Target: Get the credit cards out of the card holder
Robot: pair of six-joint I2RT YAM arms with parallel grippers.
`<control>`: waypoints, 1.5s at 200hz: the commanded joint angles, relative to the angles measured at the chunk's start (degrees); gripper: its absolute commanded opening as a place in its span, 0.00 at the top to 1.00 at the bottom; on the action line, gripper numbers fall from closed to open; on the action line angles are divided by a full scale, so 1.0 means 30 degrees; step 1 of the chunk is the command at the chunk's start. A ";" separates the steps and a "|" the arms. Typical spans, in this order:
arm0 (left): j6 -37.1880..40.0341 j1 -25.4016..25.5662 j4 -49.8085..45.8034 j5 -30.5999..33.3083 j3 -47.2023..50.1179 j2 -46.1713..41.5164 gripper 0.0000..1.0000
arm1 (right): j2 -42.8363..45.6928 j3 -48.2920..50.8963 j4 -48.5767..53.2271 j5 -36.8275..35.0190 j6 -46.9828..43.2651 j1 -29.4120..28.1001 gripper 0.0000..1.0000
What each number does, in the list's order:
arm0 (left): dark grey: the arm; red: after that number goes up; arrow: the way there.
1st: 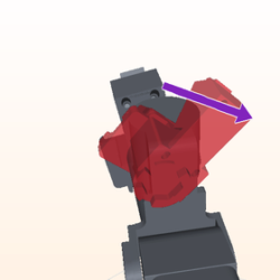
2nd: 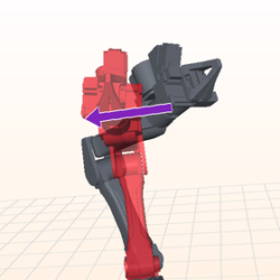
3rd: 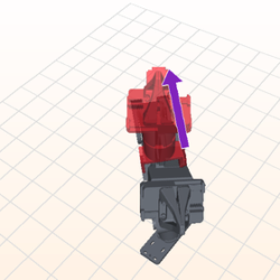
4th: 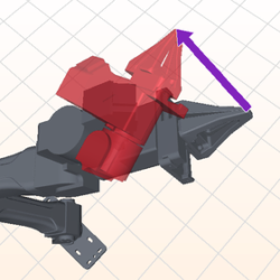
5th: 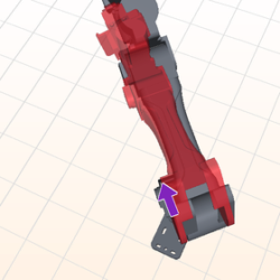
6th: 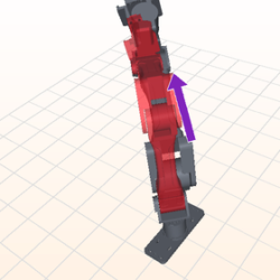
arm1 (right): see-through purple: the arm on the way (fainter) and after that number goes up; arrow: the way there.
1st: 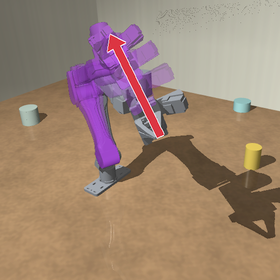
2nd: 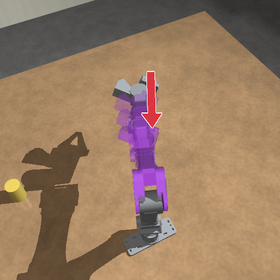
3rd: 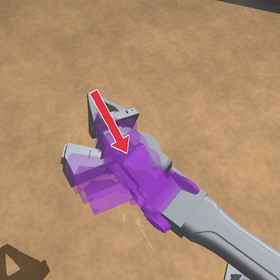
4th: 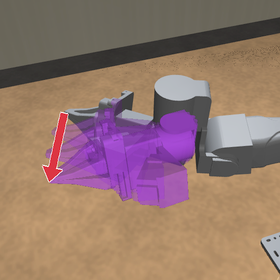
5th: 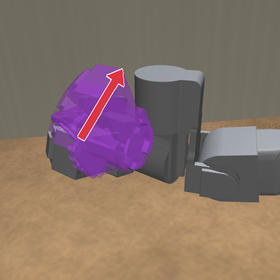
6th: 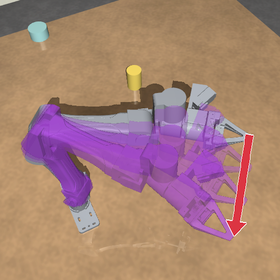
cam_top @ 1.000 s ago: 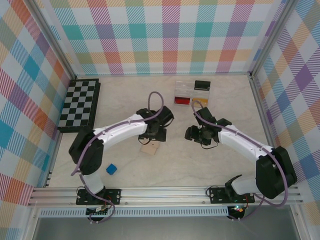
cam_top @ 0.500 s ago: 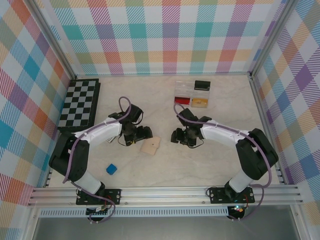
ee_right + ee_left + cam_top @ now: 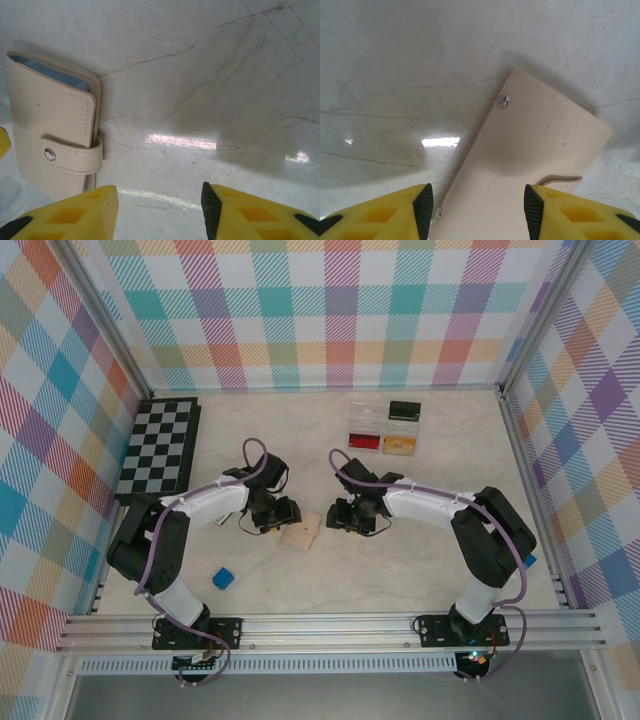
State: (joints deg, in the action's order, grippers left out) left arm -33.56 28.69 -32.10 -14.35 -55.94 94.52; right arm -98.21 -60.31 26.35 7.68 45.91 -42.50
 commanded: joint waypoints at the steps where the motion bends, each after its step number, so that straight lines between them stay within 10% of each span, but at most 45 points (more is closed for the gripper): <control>1: 0.0044 -0.0086 0.0283 -0.1031 0.0366 0.0353 0.51 | -0.0139 -0.0577 -0.0059 0.0313 0.0224 -0.0108 0.52; 78: 0.0264 0.0219 0.2006 -0.4636 0.0564 0.0366 0.61 | -0.0219 -0.0868 0.0368 0.0037 -0.0148 -0.0129 0.56; 156: 0.0004 -0.0481 0.0430 -0.1003 0.0712 -0.0643 0.62 | -0.0659 -0.1778 0.1144 -0.0393 -0.1051 -0.0741 0.59; 300: -0.0950 -0.0096 0.4009 -0.5062 0.1710 0.0925 0.74 | -0.2646 -0.4256 0.3000 -0.1494 -0.2799 -0.1294 0.63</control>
State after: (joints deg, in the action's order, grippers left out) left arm -35.20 28.40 -22.06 -27.75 -51.83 97.12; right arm -104.16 -69.93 31.48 5.45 41.08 -45.87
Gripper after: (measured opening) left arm 0.264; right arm 0.374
